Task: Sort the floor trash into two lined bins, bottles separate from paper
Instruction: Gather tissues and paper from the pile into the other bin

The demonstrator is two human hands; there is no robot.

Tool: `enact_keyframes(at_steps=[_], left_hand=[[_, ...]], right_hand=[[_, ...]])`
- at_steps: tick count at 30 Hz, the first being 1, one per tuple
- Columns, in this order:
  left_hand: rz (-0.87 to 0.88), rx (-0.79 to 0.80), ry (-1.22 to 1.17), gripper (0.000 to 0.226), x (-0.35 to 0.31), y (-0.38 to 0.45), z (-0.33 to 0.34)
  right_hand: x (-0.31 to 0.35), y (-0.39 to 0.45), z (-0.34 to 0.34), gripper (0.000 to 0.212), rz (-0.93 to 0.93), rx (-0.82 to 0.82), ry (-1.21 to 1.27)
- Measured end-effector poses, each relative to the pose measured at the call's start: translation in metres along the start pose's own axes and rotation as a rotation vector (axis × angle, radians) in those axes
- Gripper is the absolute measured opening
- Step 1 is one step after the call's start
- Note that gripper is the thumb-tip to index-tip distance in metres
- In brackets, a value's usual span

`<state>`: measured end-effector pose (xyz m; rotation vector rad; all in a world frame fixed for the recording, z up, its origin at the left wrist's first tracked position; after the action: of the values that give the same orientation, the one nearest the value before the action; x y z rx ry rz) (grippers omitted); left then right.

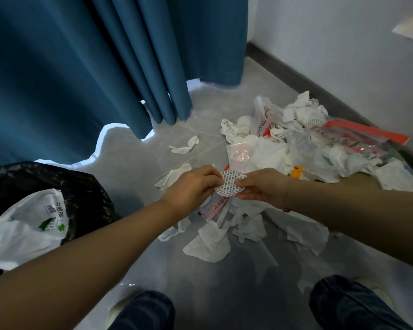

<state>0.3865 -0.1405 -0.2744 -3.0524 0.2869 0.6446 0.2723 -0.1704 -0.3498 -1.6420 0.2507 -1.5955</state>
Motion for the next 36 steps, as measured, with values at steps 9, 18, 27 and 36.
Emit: enact_keyframes(at_steps=[9,18,27,36], left_hand=[[-0.561,0.283,0.082,0.061,0.091,-0.006,0.042],[-0.459,0.461,0.356,0.066,0.095,-0.016,0.082],[-0.447,0.355,0.196,0.033,0.087,-0.027,0.070],[-0.609,0.026,-0.114,0.025,0.080,-0.012,0.027]], right_hand=[[0.003,0.002,-0.019,0.022,-0.034,-0.146,0.011],[-0.013,-0.005,-0.031,0.029,0.010,-0.158,-0.052],[-0.021,-0.004,-0.038,0.028,-0.002,-0.157,-0.057],[-0.017,-0.007,-0.040,0.018,-0.076,-0.166,-0.023]])
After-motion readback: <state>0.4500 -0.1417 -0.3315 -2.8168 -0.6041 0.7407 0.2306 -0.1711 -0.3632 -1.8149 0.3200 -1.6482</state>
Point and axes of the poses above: each hand's wrist, its own y-axis towards the middle knuckle, its own z-axis out of the palm, x = y × z, the point moved 10 cm from there along y, towards the middle knuckle, and after that the axes turned 11 degrees about -z, right-handed, at the moved point
